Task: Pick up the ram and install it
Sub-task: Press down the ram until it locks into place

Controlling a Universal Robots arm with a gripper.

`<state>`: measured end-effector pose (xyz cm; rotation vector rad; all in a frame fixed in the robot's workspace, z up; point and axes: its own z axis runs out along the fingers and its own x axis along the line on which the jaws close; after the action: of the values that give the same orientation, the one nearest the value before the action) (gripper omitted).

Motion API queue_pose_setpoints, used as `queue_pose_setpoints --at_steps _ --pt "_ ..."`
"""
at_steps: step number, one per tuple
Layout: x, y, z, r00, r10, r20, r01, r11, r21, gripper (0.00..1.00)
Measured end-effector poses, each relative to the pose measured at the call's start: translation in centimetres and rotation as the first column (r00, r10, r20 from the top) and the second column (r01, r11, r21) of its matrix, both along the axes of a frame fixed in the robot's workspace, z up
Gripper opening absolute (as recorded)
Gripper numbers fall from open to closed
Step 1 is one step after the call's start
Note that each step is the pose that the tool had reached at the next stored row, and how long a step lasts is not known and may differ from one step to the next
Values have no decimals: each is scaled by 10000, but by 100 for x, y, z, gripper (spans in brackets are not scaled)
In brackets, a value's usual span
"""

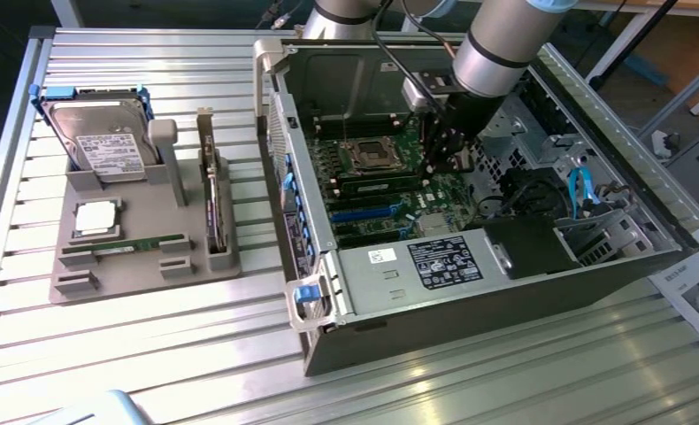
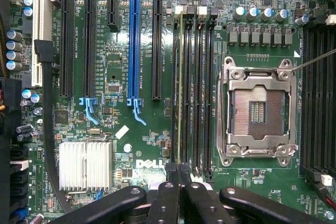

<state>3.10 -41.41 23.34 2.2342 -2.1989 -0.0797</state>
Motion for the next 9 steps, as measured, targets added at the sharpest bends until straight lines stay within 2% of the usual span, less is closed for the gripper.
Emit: queue_pose_setpoints --at_steps 9 --pt "0 0 -15 10000 0 0 0 10000 0 10"
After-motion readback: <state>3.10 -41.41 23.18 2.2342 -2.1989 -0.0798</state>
